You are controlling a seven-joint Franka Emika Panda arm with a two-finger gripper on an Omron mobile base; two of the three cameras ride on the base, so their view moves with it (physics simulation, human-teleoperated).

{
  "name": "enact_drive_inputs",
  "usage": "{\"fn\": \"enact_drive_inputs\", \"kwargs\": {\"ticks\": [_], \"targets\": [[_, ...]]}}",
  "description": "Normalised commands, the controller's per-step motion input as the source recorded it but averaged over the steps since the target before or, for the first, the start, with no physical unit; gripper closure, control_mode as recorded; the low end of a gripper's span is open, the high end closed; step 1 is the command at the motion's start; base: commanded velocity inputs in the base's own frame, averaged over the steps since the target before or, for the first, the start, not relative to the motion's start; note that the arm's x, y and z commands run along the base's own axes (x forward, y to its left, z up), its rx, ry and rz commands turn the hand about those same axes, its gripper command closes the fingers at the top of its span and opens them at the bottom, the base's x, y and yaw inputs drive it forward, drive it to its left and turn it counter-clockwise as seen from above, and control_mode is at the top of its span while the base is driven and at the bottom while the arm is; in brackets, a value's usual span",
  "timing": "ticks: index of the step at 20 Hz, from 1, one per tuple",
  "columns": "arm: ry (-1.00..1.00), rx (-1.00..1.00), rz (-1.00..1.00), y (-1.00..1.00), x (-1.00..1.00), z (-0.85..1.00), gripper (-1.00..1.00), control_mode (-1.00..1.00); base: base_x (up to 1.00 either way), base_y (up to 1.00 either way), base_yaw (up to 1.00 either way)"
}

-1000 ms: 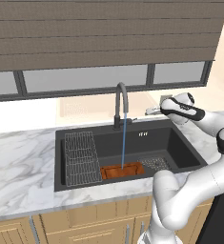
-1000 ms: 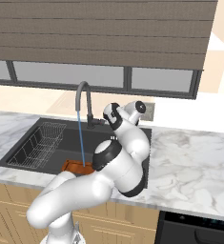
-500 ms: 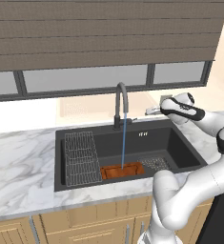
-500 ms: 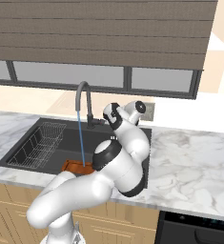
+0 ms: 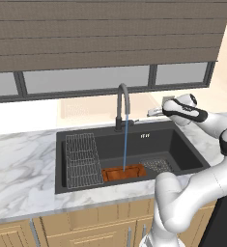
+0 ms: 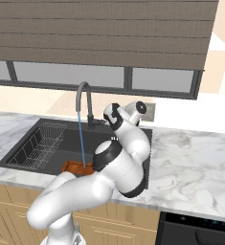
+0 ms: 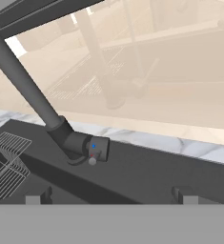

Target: Turn on the sink faucet with hot water and rinse the cutting board for ten seconds, then turn off the faucet. Push the cutting board to reach the water if necessary.

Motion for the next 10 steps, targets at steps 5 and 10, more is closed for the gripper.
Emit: {"fn": "enact_drive_inputs", "kwargs": {"ticks": [5, 10], "targets": [[0.00, 0.00, 0.00, 0.00, 0.00, 0.00, -1.00, -1.00, 0.00, 0.00, 0.00], [0.00, 0.00, 0.00, 0.00, 0.00, 0.00, -1.00, -1.00, 0.00, 0.00, 0.00]]}}
